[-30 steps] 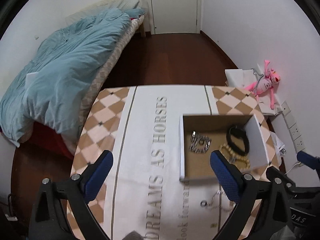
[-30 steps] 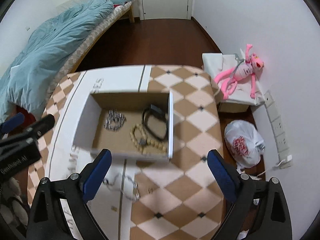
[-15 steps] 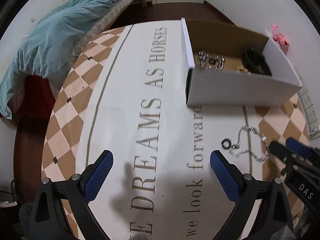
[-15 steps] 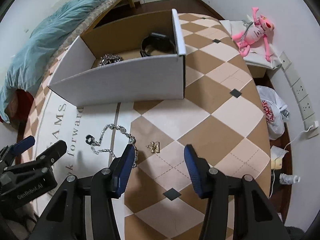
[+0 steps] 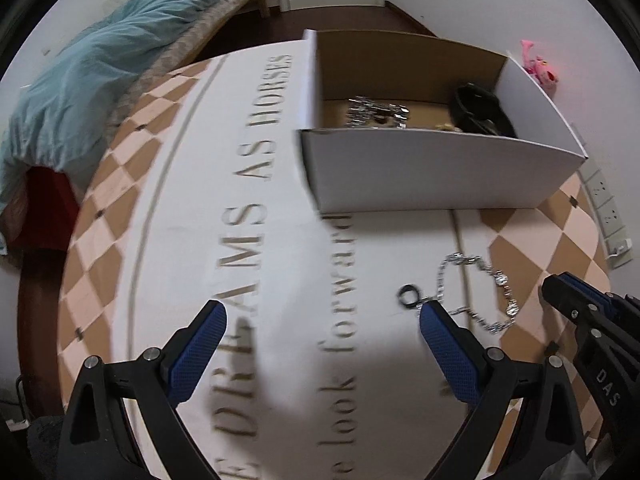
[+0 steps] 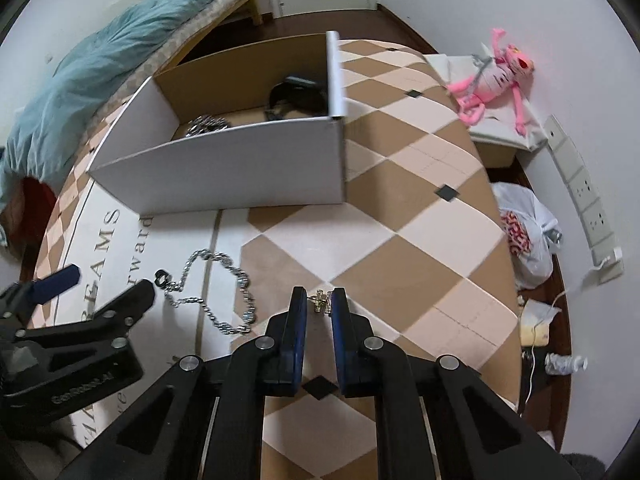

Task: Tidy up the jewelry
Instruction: 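Grasp the thin silver chain by its black ring with the left tool, then lift the thin chain with the left tool while the right tool grasps a gold charm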

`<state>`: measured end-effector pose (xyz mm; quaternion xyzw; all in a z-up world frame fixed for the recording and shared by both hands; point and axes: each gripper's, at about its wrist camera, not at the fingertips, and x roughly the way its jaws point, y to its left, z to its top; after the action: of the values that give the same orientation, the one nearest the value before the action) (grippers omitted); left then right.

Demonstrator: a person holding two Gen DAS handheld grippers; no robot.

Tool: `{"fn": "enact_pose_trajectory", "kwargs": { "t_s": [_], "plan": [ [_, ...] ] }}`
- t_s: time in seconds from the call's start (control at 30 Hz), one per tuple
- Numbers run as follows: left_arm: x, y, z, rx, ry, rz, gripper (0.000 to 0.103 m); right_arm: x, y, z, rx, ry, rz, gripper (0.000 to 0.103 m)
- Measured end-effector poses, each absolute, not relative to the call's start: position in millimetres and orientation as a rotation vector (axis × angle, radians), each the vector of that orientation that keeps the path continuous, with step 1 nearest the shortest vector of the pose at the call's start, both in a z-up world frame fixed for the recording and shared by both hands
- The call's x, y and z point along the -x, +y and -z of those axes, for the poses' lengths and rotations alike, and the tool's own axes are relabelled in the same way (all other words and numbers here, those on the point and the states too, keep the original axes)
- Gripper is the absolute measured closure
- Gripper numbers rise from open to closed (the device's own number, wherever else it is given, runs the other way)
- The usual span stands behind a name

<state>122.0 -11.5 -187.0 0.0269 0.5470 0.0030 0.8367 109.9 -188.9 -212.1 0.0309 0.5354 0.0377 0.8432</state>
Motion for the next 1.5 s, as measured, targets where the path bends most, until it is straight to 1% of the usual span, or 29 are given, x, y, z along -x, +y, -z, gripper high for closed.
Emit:
{"fn": "enact_pose_trajectory", "kwargs": {
  "t_s": [0.07, 0.1, 0.13, 0.23, 0.27, 0.3, 0.33, 0.37, 0.4, 0.43, 0.5, 0.6, 0.83, 1.2, 1.5],
  "plan": [
    [-123, -18, 189, -0.052, 1.155, 0.019, 0.005, -110, -194, 211, -0.071, 1.13, -0.067, 0.09],
    [-123, -22, 189, -0.054, 1.147, 0.035, 0.011, -109, -196, 212, -0.072, 1.131, -0.062, 0.09],
    [-123, -25, 189, -0.059, 1.145, 0.044, 0.024, -109, -198, 212, -0.074, 1.134, -0.059, 0.09],
    [-122, -33, 188, -0.054, 1.127, 0.072, 0.05, -110, -201, 216, -0.077, 1.143, -0.057, 0.09],
    [-122, -34, 187, -0.051, 1.119, 0.075, 0.057, -110, -201, 216, -0.072, 1.146, -0.056, 0.09],
    [-122, -36, 186, -0.048, 1.112, 0.081, 0.074, -109, -201, 216, -0.07, 1.148, -0.058, 0.09],
    [-123, -37, 185, -0.053, 1.108, 0.082, 0.083, -109, -202, 216, -0.071, 1.15, -0.059, 0.09],
    [-123, -38, 185, -0.052, 1.107, 0.084, 0.084, -109, -203, 216, -0.071, 1.151, -0.06, 0.09],
    [-123, -38, 184, -0.047, 1.106, 0.086, 0.09, -109, -203, 216, -0.07, 1.152, -0.058, 0.09],
    [-123, -37, 184, -0.044, 1.1, 0.087, 0.092, -109, -204, 216, -0.07, 1.153, -0.057, 0.09],
    [-123, -36, 183, -0.038, 1.094, 0.087, 0.093, -108, -205, 215, -0.075, 1.152, -0.058, 0.09],
    [-120, -36, 179, -0.029, 1.086, 0.094, 0.097, -107, -207, 211, -0.079, 1.145, -0.059, 0.09],
    [-113, -31, 166, 0.005, 1.077, 0.12, 0.098, -103, -204, 194, -0.095, 1.117, -0.088, 0.09],
    [-99, 2, 124, 0.099, 1.039, 0.144, 0.099, -99, -202, 153, -0.186, 1.058, -0.158, 0.09],
    [-127, 16, 83, 0.16, 0.985, 0.176, 0.099, -122, -193, 105, -0.218, 0.98, -0.229, 0.09]
  ]
}}
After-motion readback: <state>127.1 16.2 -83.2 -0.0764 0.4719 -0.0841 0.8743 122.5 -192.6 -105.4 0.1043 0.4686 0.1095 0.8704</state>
